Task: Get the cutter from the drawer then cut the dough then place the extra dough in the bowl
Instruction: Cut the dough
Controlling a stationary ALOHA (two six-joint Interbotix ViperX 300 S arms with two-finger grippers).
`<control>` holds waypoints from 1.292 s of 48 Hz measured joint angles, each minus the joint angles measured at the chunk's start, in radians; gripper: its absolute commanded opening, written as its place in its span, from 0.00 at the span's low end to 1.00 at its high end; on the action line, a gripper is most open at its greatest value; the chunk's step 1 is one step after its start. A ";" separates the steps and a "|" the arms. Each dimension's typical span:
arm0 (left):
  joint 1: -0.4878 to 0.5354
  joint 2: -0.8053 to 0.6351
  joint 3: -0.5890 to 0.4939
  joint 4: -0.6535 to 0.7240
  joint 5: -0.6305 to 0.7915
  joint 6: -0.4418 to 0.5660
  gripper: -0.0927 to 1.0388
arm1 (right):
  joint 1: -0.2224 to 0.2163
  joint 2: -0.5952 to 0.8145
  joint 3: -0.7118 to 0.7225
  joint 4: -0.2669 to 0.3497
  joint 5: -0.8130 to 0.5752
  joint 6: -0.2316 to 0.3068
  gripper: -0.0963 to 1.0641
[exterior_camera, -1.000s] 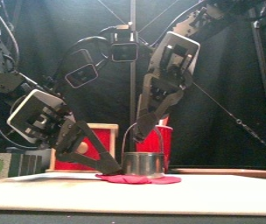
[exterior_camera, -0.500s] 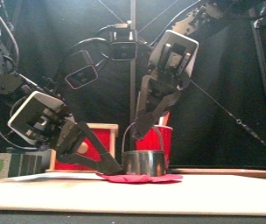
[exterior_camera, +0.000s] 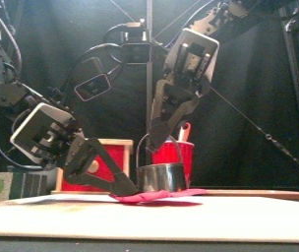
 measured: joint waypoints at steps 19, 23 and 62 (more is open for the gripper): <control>0.000 0.000 0.000 -0.003 0.000 0.000 0.57 | -0.015 -0.020 -0.002 -0.003 0.000 0.000 0.60; 0.000 0.000 0.000 -0.005 0.002 0.000 0.57 | -0.018 -0.034 -0.002 -0.003 -0.002 0.000 0.60; 0.000 -0.005 -0.002 -0.008 0.017 0.000 0.57 | -0.054 -0.179 0.078 0.006 0.005 0.018 0.60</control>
